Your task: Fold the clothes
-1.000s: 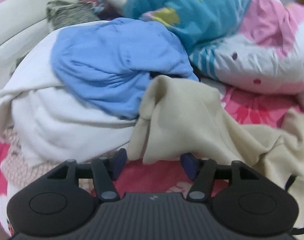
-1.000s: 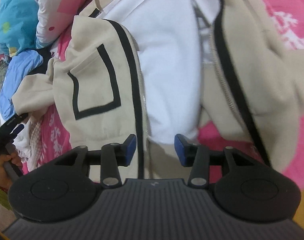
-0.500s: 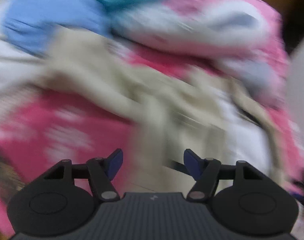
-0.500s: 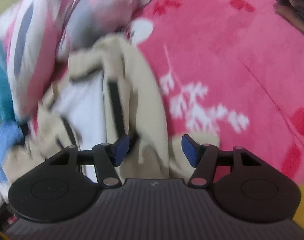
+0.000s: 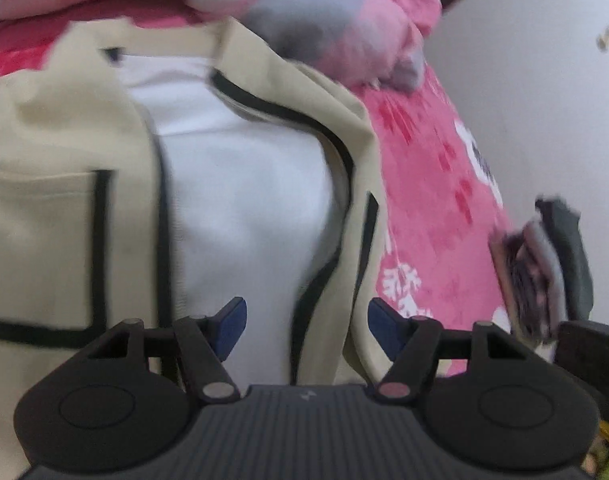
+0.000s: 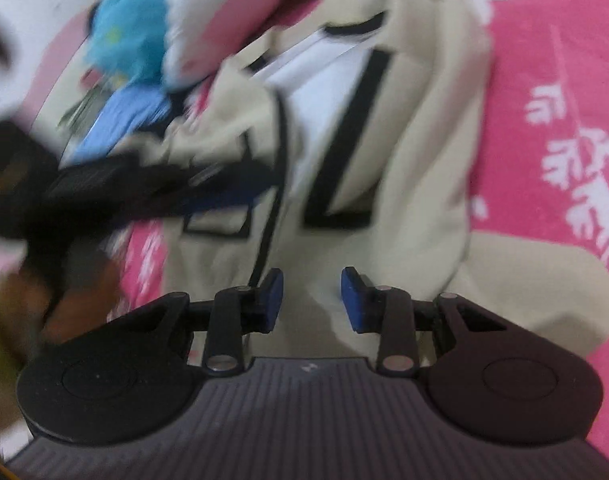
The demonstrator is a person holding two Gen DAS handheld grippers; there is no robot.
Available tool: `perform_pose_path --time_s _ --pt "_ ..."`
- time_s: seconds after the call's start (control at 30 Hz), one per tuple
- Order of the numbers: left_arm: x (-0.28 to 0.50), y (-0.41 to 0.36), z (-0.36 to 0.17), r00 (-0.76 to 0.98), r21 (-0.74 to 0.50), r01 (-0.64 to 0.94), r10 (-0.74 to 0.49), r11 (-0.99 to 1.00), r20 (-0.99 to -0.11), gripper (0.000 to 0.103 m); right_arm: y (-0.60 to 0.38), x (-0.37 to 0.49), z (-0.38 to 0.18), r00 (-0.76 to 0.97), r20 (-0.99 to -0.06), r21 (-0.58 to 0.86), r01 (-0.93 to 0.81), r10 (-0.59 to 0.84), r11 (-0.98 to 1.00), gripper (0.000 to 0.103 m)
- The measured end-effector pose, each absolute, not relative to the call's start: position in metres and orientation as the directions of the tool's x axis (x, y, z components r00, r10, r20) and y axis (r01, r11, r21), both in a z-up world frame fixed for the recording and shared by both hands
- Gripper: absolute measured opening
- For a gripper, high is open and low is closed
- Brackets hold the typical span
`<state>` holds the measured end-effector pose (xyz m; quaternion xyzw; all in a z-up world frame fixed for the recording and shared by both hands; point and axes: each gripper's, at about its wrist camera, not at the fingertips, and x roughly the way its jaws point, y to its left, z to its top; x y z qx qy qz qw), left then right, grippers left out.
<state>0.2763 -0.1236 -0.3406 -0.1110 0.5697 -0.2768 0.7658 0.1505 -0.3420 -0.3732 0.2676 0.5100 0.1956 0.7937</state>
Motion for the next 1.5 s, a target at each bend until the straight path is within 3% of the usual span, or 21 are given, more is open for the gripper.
perform_pose_path --time_s 0.17,0.27,0.33,0.43,0.63,0.67,0.7,0.73,0.83,0.97,1.2,1.27,1.3,1.33,1.4,1.5 --pt "0.27 -0.168 -0.354 0.14 -0.382 0.409 -0.471 0.829 -0.871 0.066 -0.379 0.128 -0.349 0.44 -0.691 0.617 -0.056 0.574 0.785 0.033" --pt "0.261 -0.18 -0.361 0.175 -0.284 0.435 -0.39 0.854 -0.904 0.042 -0.429 0.12 -0.349 0.522 -0.724 0.574 0.093 0.451 0.814 0.048" --pt "0.257 -0.183 -0.366 0.199 -0.239 0.429 -0.349 0.871 -0.916 0.026 -0.459 0.117 -0.363 0.503 -0.777 0.531 0.2 0.38 0.823 0.051" --pt "0.258 -0.171 -0.358 0.232 -0.227 0.385 -0.332 0.895 -0.914 0.01 -0.49 0.113 -0.393 0.449 -0.797 0.568 0.326 0.405 0.756 0.054" --pt "0.266 -0.138 -0.339 0.284 -0.225 0.307 -0.314 0.925 -0.906 0.01 -0.503 0.109 -0.444 0.458 -0.696 0.713 0.532 0.553 0.457 0.059" --pt "0.267 -0.134 -0.338 0.288 -0.22 0.295 -0.307 0.93 -0.907 0.01 -0.496 0.112 -0.448 0.467 -0.668 0.735 0.533 0.58 0.418 0.056" --pt "0.269 -0.131 -0.339 0.291 -0.217 0.284 -0.299 0.934 -0.909 0.01 -0.491 0.114 -0.452 0.459 -0.659 0.74 0.537 0.596 0.406 0.038" --pt "0.271 -0.128 -0.34 0.29 -0.218 0.27 -0.296 0.938 -0.91 0.01 -0.485 0.116 -0.455 0.441 -0.668 0.73 0.543 0.6 0.414 0.006" --pt "0.274 -0.124 -0.34 0.294 -0.215 0.246 -0.284 0.945 -0.912 0.01 -0.484 0.12 -0.439 0.491 -0.681 0.729 0.53 0.543 0.434 0.004" --pt "0.272 -0.128 -0.339 0.303 -0.195 0.266 -0.274 0.944 -0.913 0.01 -0.532 0.139 -0.362 0.681 -0.645 0.74 0.444 0.346 0.506 0.004" --pt "0.27 -0.132 -0.341 0.273 -0.278 0.25 -0.343 0.928 -0.899 0.01 -0.644 0.189 -0.221 0.9 -0.428 0.61 0.353 -0.08 0.71 0.004" --pt "0.27 -0.135 -0.346 0.249 -0.301 0.239 -0.358 0.923 -0.9 0.011 -0.656 0.207 -0.211 0.899 -0.398 0.538 0.388 -0.18 0.749 0.008" --pt "0.269 -0.137 -0.35 0.235 -0.311 0.242 -0.366 0.919 -0.9 0.013 -0.66 0.215 -0.209 0.885 -0.398 0.483 0.424 -0.239 0.766 0.017" --pt "0.269 -0.138 -0.352 0.226 -0.32 0.242 -0.374 0.916 -0.9 0.015 -0.657 0.222 -0.213 0.845 -0.429 0.39 0.492 -0.319 0.778 0.042" --pt "0.269 -0.139 -0.357 0.213 -0.342 0.234 -0.391 0.91 -0.895 0.026 -0.651 0.222 -0.227 0.762 -0.481 0.264 0.597 -0.433 0.757 0.066" --pt "0.267 -0.13 -0.356 0.213 -0.382 0.212 -0.424 0.9 -0.88 0.043 -0.635 0.196 -0.248 0.726 -0.51 0.22 0.628 -0.461 0.746 0.066"
